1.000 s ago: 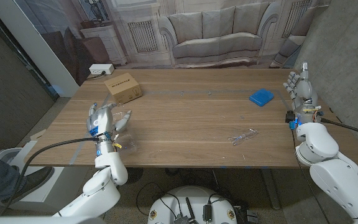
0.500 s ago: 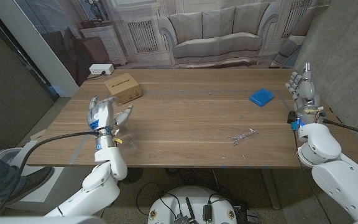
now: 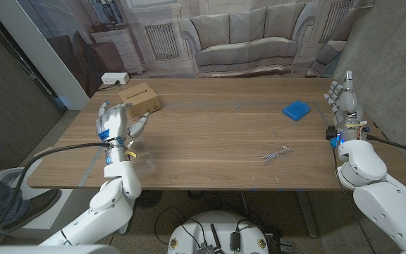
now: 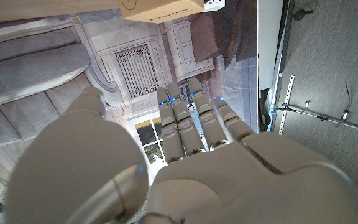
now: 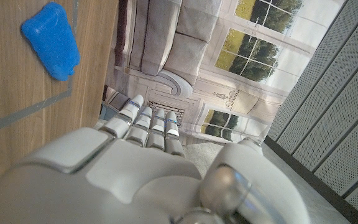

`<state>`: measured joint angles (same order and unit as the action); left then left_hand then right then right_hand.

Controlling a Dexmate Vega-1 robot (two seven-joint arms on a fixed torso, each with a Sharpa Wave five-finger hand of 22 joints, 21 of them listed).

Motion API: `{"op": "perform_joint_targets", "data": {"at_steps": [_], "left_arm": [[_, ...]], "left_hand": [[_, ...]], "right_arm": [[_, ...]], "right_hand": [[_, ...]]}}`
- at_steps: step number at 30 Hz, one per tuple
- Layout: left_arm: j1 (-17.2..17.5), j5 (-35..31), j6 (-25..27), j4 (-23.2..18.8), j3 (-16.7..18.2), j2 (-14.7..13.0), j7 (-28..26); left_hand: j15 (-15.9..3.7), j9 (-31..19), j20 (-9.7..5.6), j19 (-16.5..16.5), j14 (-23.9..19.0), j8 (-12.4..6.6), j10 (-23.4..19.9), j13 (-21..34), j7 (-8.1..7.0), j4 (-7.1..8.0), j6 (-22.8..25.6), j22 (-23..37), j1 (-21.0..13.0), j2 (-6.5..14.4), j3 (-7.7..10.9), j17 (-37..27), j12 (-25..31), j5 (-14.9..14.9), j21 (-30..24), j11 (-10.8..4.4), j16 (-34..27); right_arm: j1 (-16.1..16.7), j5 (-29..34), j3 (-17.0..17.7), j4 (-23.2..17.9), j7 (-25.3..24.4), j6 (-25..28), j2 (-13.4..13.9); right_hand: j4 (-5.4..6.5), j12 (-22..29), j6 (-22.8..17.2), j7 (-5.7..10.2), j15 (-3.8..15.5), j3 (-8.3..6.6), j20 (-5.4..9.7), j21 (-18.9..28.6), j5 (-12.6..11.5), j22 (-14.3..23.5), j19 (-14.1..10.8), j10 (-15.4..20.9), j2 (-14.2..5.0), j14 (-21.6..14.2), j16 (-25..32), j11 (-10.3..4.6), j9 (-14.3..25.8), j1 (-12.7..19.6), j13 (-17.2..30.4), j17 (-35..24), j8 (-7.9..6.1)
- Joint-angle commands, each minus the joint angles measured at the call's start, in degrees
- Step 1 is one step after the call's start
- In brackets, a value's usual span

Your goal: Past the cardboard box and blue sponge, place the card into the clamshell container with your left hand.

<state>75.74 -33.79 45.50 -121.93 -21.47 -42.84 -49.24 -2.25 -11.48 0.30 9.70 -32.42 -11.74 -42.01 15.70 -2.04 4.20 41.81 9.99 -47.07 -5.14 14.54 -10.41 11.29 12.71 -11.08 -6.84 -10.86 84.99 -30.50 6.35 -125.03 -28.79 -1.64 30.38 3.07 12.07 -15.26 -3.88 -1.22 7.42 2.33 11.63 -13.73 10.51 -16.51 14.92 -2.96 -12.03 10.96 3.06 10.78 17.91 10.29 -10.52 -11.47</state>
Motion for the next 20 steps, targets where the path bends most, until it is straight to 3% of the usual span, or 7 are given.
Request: {"op": "perform_joint_targets", "data": {"at_steps": [1,20], "left_arm": [[-0.9,-0.7,-0.6,-0.8,1.1,-1.7,2.6],[-3.3,-0.9,-2.7,0.4,-0.3,-1.1,4.8]], "left_hand": [[-0.21,0.0,0.03,0.5,-0.2,-0.16,0.3,-0.1,0.08,0.0,0.2,0.2,0.2,0.1,-0.31,-0.2,0.2,0.3,-0.5,0.06,-0.5],[-0.23,0.0,0.24,0.6,-0.4,-0.22,0.2,-0.1,0.01,0.06,0.2,0.2,0.2,0.2,-0.35,-0.2,0.4,0.4,-0.5,0.11,-0.6]], "right_arm": [[0.6,1.1,-0.5,-0.6,-0.8,-0.5,-0.6],[4.8,1.9,2.1,-4.0,-1.5,-0.2,-1.5]], "right_hand": [[0.06,0.0,-0.4,0.08,-0.16,0.31,-0.08,0.0,0.4,0.2,-0.4,0.5,-0.38,-0.6,-0.1,0.27,0.1,0.1,0.3,-0.2,0.19],[0.05,0.0,-0.4,0.12,-0.17,0.4,-0.07,0.0,0.4,0.2,-0.4,0.5,-0.43,-0.7,-0.1,0.29,0.1,0.1,0.3,-0.2,0.18]]}}
